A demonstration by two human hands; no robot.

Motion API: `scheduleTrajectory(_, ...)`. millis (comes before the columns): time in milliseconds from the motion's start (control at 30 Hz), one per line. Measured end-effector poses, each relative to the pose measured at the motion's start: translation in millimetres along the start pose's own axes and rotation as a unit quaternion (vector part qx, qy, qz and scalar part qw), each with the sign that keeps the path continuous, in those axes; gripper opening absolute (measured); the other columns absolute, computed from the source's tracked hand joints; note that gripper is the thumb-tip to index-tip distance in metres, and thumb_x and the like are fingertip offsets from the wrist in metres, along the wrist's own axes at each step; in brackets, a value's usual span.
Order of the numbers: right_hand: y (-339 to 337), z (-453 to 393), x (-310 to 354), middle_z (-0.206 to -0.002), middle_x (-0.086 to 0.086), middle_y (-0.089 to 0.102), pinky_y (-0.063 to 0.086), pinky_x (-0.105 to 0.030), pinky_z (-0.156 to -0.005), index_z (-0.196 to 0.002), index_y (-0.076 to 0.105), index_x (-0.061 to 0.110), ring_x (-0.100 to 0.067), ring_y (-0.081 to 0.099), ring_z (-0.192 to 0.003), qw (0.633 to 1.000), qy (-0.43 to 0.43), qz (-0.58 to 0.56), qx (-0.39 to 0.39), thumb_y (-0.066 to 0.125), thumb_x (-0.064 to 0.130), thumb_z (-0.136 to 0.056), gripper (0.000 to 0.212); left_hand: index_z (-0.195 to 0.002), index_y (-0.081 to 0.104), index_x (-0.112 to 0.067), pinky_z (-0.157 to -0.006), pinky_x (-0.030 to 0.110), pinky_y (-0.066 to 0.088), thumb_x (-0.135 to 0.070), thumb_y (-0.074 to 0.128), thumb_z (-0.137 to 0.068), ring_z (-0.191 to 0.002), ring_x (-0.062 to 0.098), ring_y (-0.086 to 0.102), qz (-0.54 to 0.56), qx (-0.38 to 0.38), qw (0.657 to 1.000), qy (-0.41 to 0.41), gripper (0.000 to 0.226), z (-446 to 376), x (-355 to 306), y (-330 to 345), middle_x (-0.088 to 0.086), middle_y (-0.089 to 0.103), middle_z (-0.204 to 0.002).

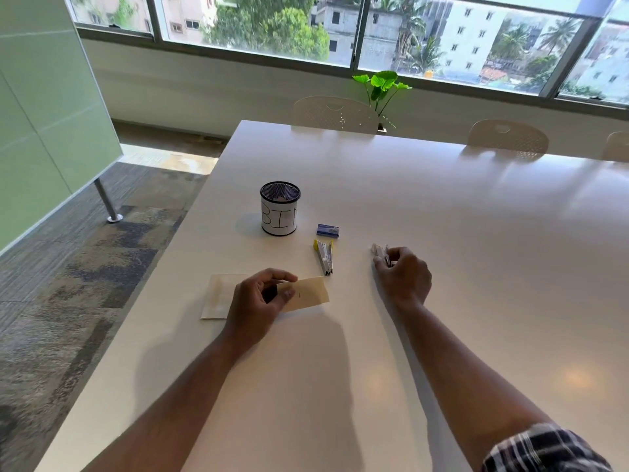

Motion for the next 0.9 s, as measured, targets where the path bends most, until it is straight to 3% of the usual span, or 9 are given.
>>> scheduleTrajectory(167,-2.8,9.0,-3.4,-0.103,-0.006,0.077,0.052,-0.036,-0.084,-0.106,0.073,0.022,-0.033,0.070,-0.098,0.999,-0.021,-0.023,-0.006,0.073,0.050,-0.086,0.034,-0.099,0.079,-0.023,-0.073,0.021,0.056,-0.004,0.077,-0.090,-0.087,0.012,0.076,-0.004,-0.010,1.000,-0.001,0.021,0.1,1.8,0.3,-0.002,0.080,-0.094)
scheduleTrajectory(267,-12.0,23.7,0.1,-0.110,-0.008,0.071,0.047,-0.038,-0.090,-0.108,0.072,0.017,-0.034,0.063,-0.102,0.996,-0.047,-0.043,-0.062,0.071,0.041,-0.091,0.029,-0.100,0.079,-0.024,-0.074,0.021,0.056,-0.005,0.077,-0.090,-0.089,0.014,0.076,-0.005,-0.012,1.000,0.005,0.022,0.4,2.2,0.4,-0.003,0.080,-0.095)
scheduleTrajectory(367,-19.6,48.3,10.9,-0.098,-0.002,0.070,0.047,-0.036,-0.083,-0.100,0.073,0.018,-0.027,0.063,-0.092,0.983,-0.122,-0.107,-0.088,0.071,0.031,-0.092,0.015,-0.099,0.079,-0.025,-0.071,0.020,0.055,-0.005,0.075,-0.092,-0.086,0.013,0.076,0.013,-0.011,1.000,0.002,0.022,1.1,2.6,1.6,-0.002,0.080,-0.095)
scheduleTrajectory(467,-20.6,79.9,28.0,-0.085,0.011,0.069,0.048,-0.027,-0.066,-0.090,0.073,0.024,-0.010,0.065,-0.074,0.957,-0.185,-0.221,-0.012,0.070,0.039,-0.091,0.015,-0.101,0.078,-0.024,-0.068,0.020,0.055,-0.005,0.074,-0.093,-0.084,0.012,0.075,0.015,-0.004,1.000,0.013,0.021,2.1,0.6,3.4,-0.003,0.080,-0.094)
scheduleTrajectory(633,-6.8,110.8,49.0,-0.102,0.017,0.073,0.053,-0.023,-0.061,-0.114,0.072,0.031,-0.005,0.067,-0.088,0.924,-0.228,-0.260,0.162,0.072,0.053,-0.088,0.034,-0.110,0.075,-0.018,-0.074,0.028,0.062,-0.006,0.074,-0.092,-0.093,0.018,0.077,0.027,0.024,0.999,0.032,0.022,5.2,-6.0,4.1,0.000,0.080,-0.100)
scheduleTrajectory(700,-5.1,111.1,47.8,-0.099,0.019,0.073,0.053,-0.020,-0.062,-0.113,0.072,0.032,-0.004,0.067,-0.087,0.921,-0.223,-0.264,0.177,0.078,0.044,-0.086,0.030,-0.115,0.073,-0.018,-0.074,0.029,0.063,-0.006,0.075,-0.092,-0.090,0.018,0.077,0.037,0.029,0.998,0.037,0.026,5.8,-8.0,2.9,0.001,0.080,-0.098)
scheduleTrajectory(800,-6.0,109.7,42.5,-0.086,0.016,0.073,0.052,-0.028,-0.058,-0.092,0.072,0.032,-0.012,0.066,-0.074,0.920,-0.187,-0.304,0.159,0.081,0.029,-0.084,0.012,-0.115,0.072,-0.018,-0.073,0.029,0.061,-0.015,0.079,-0.089,-0.083,0.017,0.076,0.029,0.018,0.998,0.044,0.027,5.7,-7.9,2.1,0.004,0.079,-0.090)
scheduleTrajectory(900,-9.8,110.7,44.0,-0.084,0.012,0.072,0.051,-0.029,-0.059,-0.086,0.069,0.029,-0.014,0.067,-0.074,0.916,-0.184,-0.331,0.129,0.081,0.021,-0.086,0.014,-0.114,0.072,-0.015,-0.073,0.033,0.063,-0.044,0.077,-0.090,-0.090,0.013,0.075,-0.015,-0.030,0.998,0.058,0.037,4.5,-7.3,1.4,0.000,0.077,-0.097)
Point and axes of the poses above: each hand's wrist, its own z-axis away from the middle knuckle, its own y-axis out of the palm, x = y × z, the point moved 2 cm from there along -z, towards the middle knuckle
